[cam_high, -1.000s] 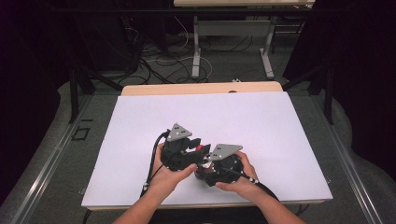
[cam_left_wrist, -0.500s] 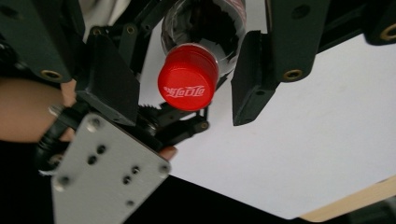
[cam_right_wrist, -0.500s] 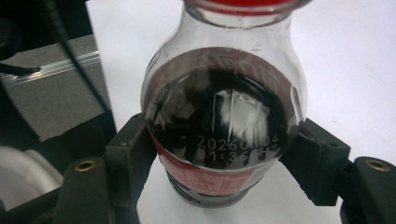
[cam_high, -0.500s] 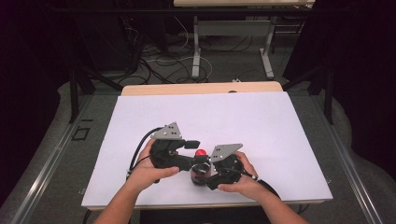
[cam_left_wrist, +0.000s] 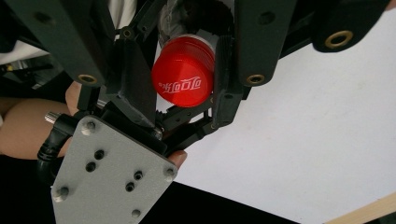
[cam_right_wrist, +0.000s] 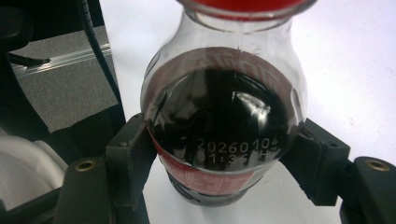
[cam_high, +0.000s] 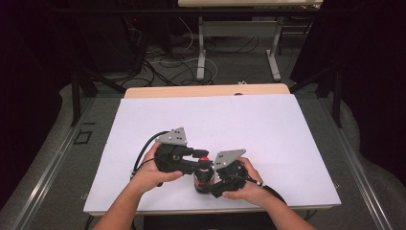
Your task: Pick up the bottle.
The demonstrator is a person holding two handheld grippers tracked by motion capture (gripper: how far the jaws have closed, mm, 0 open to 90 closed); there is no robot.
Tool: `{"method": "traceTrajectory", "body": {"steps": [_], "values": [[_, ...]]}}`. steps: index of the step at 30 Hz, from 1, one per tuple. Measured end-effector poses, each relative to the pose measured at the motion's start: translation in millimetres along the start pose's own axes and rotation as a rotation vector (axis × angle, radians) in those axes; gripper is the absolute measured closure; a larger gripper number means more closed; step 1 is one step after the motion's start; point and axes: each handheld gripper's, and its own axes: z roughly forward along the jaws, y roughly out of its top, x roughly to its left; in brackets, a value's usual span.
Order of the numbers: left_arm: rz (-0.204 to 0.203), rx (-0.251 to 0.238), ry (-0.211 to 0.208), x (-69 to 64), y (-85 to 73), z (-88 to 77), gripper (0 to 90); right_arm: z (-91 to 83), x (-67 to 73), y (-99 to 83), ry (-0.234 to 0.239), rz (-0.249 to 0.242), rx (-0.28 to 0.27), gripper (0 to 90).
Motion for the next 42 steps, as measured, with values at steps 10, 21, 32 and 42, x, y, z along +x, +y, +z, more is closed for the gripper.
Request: {"method": "traceTrajectory", "body": {"steps": [10, 21, 32, 42], "values": [[-0.143, -0.050, 0.268, -21.3, 4.2, 10.5, 61.9, -0.6, -1.7, 0.0, -0.104, 0.061, -0.016, 30.3], [-0.266, -0.093, 0.437, -38.1, 7.8, 21.6, 60.9, -0.5, -2.2, -0.9, -0.145, 0.088, -0.017, 30.2], [-0.132, -0.115, 0.203, -13.6, 3.6, -7.3, 40.7, -3.0, -2.9, 0.3, -0.100, 0.061, -0.025, 30.2], [-0.088, -0.076, 0.038, 2.5, 2.3, -8.7, 43.1, -2.3, 0.7, 1.5, -0.068, 0.044, -0.033, 30.2]]}}
